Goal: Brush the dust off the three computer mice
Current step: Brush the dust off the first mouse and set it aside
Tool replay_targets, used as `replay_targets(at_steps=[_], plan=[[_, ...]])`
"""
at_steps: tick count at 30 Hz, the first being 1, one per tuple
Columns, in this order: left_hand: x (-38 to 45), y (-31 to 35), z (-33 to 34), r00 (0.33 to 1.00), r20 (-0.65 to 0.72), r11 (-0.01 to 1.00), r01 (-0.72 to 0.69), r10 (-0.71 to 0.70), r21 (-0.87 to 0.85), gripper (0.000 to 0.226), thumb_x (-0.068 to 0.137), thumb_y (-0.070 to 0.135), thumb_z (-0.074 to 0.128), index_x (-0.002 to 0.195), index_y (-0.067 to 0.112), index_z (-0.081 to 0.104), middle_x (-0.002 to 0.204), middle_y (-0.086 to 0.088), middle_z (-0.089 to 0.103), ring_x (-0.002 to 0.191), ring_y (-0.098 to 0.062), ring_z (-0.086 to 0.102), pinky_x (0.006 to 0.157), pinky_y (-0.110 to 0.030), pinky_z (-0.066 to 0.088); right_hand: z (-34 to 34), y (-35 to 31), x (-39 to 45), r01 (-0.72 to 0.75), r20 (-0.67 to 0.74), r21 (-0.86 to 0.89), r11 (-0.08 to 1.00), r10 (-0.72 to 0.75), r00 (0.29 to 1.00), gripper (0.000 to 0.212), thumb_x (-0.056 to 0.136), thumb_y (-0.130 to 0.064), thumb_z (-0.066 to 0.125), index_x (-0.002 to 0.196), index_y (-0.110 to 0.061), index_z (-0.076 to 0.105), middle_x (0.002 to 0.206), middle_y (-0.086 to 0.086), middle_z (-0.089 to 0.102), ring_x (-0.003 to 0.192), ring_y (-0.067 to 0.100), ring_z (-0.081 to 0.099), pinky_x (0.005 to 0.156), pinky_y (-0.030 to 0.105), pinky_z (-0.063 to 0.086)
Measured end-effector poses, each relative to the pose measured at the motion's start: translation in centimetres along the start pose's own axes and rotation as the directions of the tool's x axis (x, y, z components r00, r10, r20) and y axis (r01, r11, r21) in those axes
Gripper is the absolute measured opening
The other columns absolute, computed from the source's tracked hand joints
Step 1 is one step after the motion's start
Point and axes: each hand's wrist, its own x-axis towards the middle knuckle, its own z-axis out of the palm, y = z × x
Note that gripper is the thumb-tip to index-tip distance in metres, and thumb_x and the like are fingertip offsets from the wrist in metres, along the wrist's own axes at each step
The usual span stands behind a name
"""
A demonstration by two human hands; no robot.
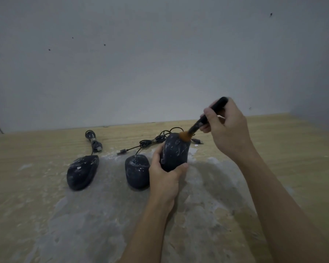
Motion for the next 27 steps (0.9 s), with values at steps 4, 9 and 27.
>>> replay_targets(at_steps=[4,9,27], plan=[[-0.1,-0.1,0.1,1.000,-0.003,1.000,0.008,-0.008,-0.004,0.073,0.068,-0.009,0.072,0.127,0.029,0.049,0.118,-0.004,0.064,0.104,-0.020,0.063,0.090,-0.039,0.053,0.1,-0.2,-0.3,0.028,-0.053,-0.001,1.000,-0.028,0.998,0.008,0.094,-0.016,0.049,0.088,-0.011,0.047,0.077,0.011,0.065,0.062,0.022,0.066,0.064,0.035,0.058],[0.1,-0.1,-0.1,1.000,-0.011,1.000,0.001,-0.001,0.001,0.074,0.066,-0.006,0.074,0.127,0.029,0.051,0.118,-0.003,0.064,0.106,-0.020,0.062,0.093,-0.042,0.052,0.0,-0.5,-0.1,0.066,-0.012,-0.074,0.995,-0.067,0.998,0.008,0.093,-0.017,0.050,0.089,-0.010,0.048,0.079,0.011,0.065,0.069,0.026,0.067,0.067,0.037,0.057],[0.0,0.7,-0.1,0.999,-0.040,1.000,-0.016,0.016,-0.003,0.072,0.060,0.002,0.080,0.113,0.043,0.053,0.116,0.003,0.062,0.104,-0.018,0.062,0.090,-0.044,0.053,-0.1,-2.4,-0.7,0.124,0.255,0.145,0.982,-0.159,0.954,0.008,0.089,-0.010,0.056,0.086,-0.003,0.055,0.075,0.014,0.067,0.059,0.020,0.065,0.057,0.030,0.054]])
